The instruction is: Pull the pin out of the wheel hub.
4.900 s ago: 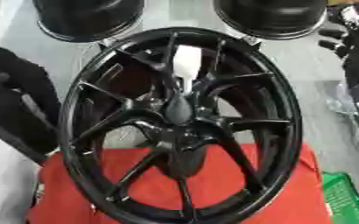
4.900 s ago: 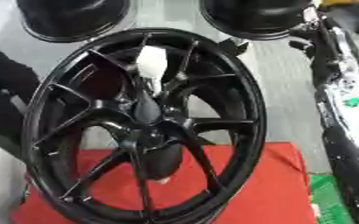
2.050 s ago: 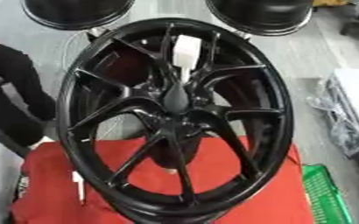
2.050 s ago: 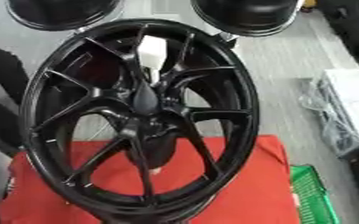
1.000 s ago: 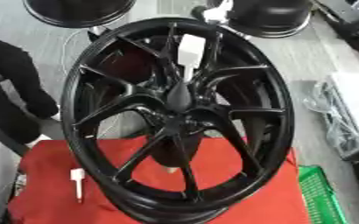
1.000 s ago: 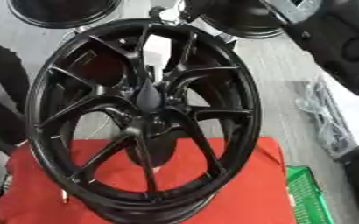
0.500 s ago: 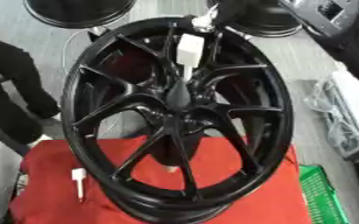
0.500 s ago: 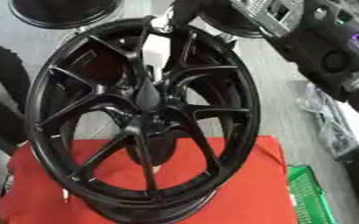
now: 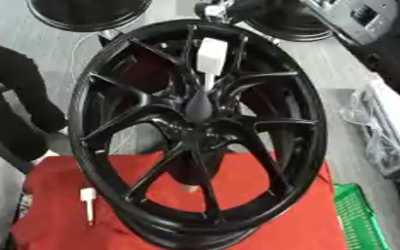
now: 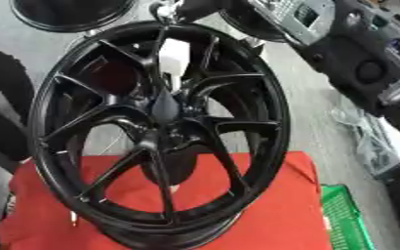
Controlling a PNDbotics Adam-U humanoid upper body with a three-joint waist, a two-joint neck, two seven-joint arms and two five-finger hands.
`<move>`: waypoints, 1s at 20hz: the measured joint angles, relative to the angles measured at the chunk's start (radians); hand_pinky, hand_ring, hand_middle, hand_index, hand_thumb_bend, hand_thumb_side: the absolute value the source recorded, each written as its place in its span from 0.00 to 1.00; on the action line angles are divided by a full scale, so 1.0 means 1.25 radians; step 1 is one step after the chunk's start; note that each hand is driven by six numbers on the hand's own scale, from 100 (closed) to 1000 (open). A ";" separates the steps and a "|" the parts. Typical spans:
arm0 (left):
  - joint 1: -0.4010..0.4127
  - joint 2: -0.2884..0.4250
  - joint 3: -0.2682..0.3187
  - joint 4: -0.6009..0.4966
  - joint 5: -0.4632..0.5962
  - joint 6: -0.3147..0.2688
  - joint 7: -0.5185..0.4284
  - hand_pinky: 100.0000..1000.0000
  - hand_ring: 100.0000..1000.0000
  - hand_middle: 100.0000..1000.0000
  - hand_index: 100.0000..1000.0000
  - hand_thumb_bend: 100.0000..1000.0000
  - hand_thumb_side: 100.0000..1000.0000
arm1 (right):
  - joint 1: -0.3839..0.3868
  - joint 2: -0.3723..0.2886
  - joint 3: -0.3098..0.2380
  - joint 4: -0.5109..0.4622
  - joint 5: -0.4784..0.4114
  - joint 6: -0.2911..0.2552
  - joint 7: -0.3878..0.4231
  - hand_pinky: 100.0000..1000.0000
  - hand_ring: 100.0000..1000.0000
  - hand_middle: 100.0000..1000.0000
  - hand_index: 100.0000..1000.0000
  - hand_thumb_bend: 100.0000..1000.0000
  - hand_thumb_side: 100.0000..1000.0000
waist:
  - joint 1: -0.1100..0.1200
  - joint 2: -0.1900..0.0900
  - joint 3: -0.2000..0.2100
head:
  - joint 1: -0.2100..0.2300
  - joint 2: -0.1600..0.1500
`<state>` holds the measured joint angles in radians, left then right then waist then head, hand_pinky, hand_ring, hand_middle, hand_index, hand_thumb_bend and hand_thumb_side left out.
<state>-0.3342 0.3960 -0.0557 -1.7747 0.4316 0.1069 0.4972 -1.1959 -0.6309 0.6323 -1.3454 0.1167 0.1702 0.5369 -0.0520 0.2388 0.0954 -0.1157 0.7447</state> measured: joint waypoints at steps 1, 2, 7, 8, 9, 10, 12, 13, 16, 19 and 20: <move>0.000 0.000 -0.001 0.000 0.000 0.001 -0.001 0.59 0.76 0.72 0.68 0.23 0.69 | 0.000 -0.003 0.003 -0.011 -0.018 0.015 0.001 0.80 0.80 0.83 0.87 0.00 0.98 | 0.000 0.000 0.000 | 0.000 0.000; 0.000 0.000 -0.002 0.000 0.000 0.001 -0.002 0.59 0.76 0.72 0.68 0.23 0.69 | 0.000 -0.007 0.006 -0.023 -0.036 0.030 0.003 0.80 0.79 0.83 0.87 0.00 0.98 | 0.000 0.000 0.000 | 0.000 0.000; 0.000 0.000 -0.003 0.004 0.000 0.003 -0.006 0.59 0.77 0.72 0.68 0.23 0.69 | 0.011 -0.029 0.016 -0.067 -0.076 0.081 0.019 0.80 0.77 0.82 0.86 0.07 0.89 | 0.000 0.000 0.002 | -0.001 0.000; 0.000 0.000 -0.003 0.004 0.000 0.003 -0.007 0.59 0.77 0.72 0.68 0.23 0.69 | 0.014 -0.030 0.017 -0.072 -0.076 0.086 0.023 0.80 0.77 0.82 0.86 0.11 0.85 | 0.000 0.000 0.002 | -0.002 0.000; 0.000 0.000 -0.003 0.004 0.000 0.003 -0.007 0.59 0.77 0.72 0.68 0.23 0.69 | 0.015 -0.032 0.017 -0.075 -0.076 0.090 0.027 0.80 0.77 0.82 0.86 0.13 0.82 | 0.000 0.000 0.003 | -0.002 0.000; -0.001 0.000 -0.003 0.004 0.001 0.003 -0.007 0.59 0.77 0.72 0.68 0.23 0.69 | 0.016 -0.034 0.017 -0.076 -0.075 0.093 0.030 0.80 0.77 0.82 0.86 0.16 0.78 | 0.000 0.000 0.003 | -0.003 0.000; -0.001 0.000 -0.005 0.004 0.001 0.004 -0.008 0.59 0.77 0.72 0.68 0.23 0.69 | 0.021 -0.034 0.018 -0.077 -0.072 0.098 0.039 0.80 0.76 0.82 0.85 0.23 0.69 | 0.000 0.000 0.004 | -0.005 0.000; -0.001 0.000 -0.006 0.004 0.002 0.004 -0.008 0.59 0.77 0.72 0.68 0.23 0.69 | 0.021 -0.034 0.019 -0.078 -0.070 0.100 0.043 0.80 0.76 0.81 0.85 0.24 0.67 | 0.000 0.000 0.004 | -0.006 0.000; -0.001 0.000 -0.007 0.004 0.002 0.005 -0.011 0.59 0.77 0.72 0.68 0.23 0.69 | 0.021 -0.034 0.022 -0.083 -0.065 0.102 0.054 0.80 0.76 0.82 0.85 0.29 0.61 | 0.000 0.000 0.005 | -0.007 0.000; -0.001 0.000 -0.007 0.004 0.003 0.005 -0.013 0.59 0.77 0.72 0.68 0.23 0.69 | 0.021 -0.034 0.022 -0.086 -0.056 0.101 0.058 0.80 0.76 0.82 0.85 0.32 0.57 | 0.000 0.000 0.005 | -0.008 0.000; -0.002 0.000 -0.008 0.004 0.003 0.005 -0.013 0.59 0.77 0.72 0.68 0.23 0.70 | 0.022 -0.034 0.022 -0.086 -0.052 0.100 0.058 0.80 0.76 0.82 0.85 0.33 0.54 | 0.000 0.000 0.005 | -0.008 0.000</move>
<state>-0.3363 0.3959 -0.0652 -1.7697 0.4350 0.1128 0.4804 -1.1687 -0.6733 0.6598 -1.4533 0.0514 0.2950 0.6101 -0.0524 0.2388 0.1023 -0.1259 0.7447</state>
